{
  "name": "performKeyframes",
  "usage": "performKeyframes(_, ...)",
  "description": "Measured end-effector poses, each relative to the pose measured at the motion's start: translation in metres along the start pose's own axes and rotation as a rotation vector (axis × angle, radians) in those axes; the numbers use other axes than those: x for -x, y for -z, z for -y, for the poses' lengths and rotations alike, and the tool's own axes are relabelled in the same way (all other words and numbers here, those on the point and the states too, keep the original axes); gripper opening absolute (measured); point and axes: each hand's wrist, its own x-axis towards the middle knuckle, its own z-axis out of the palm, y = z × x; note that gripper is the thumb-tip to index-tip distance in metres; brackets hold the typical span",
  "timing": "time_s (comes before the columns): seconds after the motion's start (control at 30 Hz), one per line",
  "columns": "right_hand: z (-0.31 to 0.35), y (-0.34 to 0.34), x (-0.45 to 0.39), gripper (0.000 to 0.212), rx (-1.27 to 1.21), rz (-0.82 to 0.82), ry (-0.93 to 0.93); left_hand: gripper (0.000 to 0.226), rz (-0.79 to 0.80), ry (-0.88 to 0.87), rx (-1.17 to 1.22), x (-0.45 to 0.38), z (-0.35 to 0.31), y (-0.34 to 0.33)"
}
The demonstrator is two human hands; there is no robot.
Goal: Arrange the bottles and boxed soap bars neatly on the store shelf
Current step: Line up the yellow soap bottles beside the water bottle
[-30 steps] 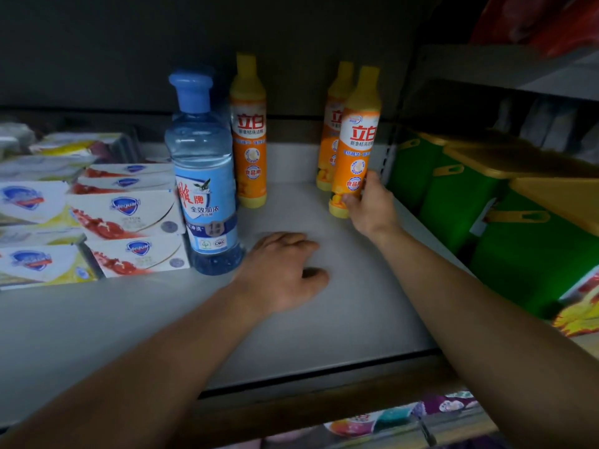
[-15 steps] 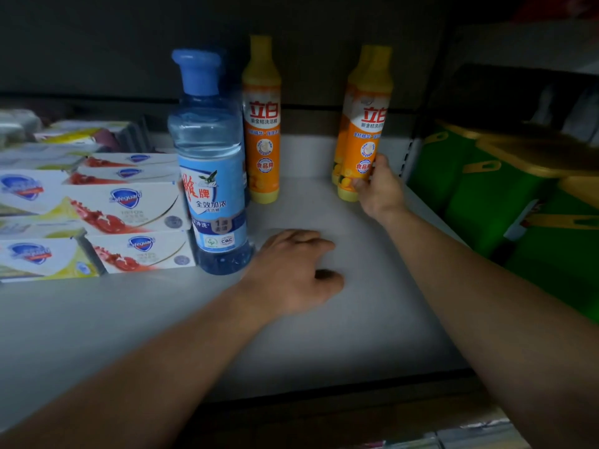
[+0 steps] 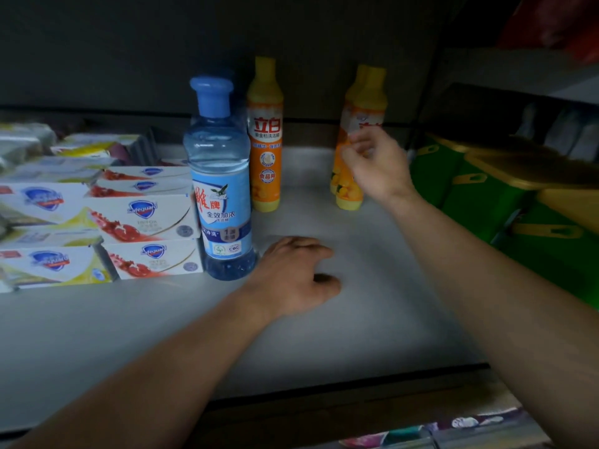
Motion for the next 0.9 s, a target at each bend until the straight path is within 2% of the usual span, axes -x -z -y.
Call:
performKeyframes(0.17, 0.058, -0.036, -0.02, 0.029, -0.03, 0.2, 0.101, 0.052, -0.026, 0.007, 0.081, 0.002, -0.001, 0.009)
performKeyframes(0.3, 0.081, -0.062, -0.039, 0.07, 0.06, 0.319, 0.1, 0.051, -0.055, 0.055, 0.171, 0.003, 0.001, 0.01)
performKeyframes(0.37, 0.085, -0.071, -0.044, 0.076, 0.143, 0.328, 0.106, 0.051, -0.063, 0.058, 0.172, 0.003, 0.002, 0.01)
performKeyframes(0.57, 0.081, -0.073, -0.04, 0.07, 0.105, 0.246, 0.1, 0.053, -0.052, 0.038, 0.144, 0.001, 0.004, 0.007)
performKeyframes(0.77, 0.067, -0.043, -0.011, 0.053, -0.11, 0.127, -0.006, 0.049, -0.081, 0.045, 0.188, 0.001, 0.005, 0.008)
performKeyframes(0.83, 0.063, -0.027, 0.0, 0.05, -0.147, 0.098, -0.046, 0.043, -0.162, 0.065, 0.287, 0.002, 0.006, 0.011)
performKeyframes(0.9, 0.061, -0.009, 0.009, 0.057, -0.137, 0.067, -0.061, 0.037, -0.32, 0.086, 0.417, 0.002, 0.006, 0.016)
